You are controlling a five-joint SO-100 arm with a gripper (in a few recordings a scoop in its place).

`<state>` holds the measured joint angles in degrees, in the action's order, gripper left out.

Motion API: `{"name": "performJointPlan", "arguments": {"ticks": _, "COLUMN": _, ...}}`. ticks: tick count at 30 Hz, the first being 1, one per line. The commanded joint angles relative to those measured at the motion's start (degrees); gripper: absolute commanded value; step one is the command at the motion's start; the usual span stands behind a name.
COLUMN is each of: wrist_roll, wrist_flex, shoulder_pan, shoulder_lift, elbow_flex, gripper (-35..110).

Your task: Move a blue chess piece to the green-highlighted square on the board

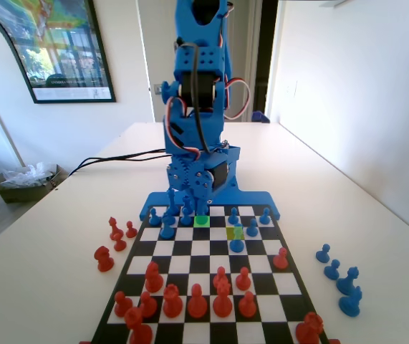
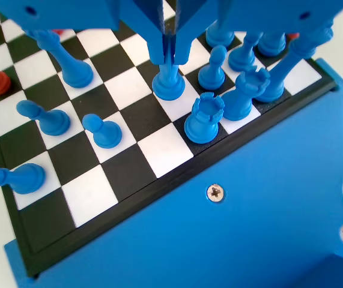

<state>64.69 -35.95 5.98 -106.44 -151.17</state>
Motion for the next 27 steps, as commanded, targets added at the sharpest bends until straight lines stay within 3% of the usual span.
{"name": "performJointPlan", "arguments": {"ticks": 1, "wrist_roll": 0.3, "wrist_flex": 0.4, "shoulder_pan": 0.7, "shoulder_lift": -3.5, "elbow_flex": -0.3, "gripper": 1}}
{"name": "performJointPlan", "arguments": {"ticks": 27, "wrist_roll": 1.1, "wrist_flex": 3.0, "shoulder_pan": 2.2, "shoulder_lift": -3.6, "elbow_flex": -2.6, "gripper": 1}}
